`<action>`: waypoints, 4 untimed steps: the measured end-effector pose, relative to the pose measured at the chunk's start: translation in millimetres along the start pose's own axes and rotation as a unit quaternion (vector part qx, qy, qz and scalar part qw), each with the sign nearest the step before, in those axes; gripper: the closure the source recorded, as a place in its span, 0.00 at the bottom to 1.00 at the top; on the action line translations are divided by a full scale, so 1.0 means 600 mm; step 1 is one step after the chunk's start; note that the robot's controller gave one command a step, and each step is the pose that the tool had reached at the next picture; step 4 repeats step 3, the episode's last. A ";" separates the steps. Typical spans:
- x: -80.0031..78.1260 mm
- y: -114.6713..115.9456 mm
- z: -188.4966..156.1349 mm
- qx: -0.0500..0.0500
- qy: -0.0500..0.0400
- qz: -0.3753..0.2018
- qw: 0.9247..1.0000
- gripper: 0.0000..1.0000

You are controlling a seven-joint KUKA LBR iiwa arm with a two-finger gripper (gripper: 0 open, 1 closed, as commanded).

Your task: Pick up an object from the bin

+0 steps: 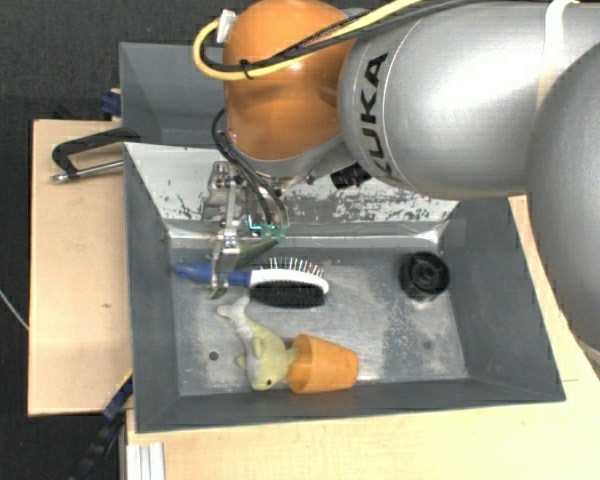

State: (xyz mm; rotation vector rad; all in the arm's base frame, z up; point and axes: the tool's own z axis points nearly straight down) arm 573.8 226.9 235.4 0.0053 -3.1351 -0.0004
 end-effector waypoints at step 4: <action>-0.014 -0.056 -0.001 0.000 -0.009 -0.206 0.978 1.00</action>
Offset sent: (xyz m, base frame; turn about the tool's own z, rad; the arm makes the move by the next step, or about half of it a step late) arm 0.0246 -0.0208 -0.1571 -0.3241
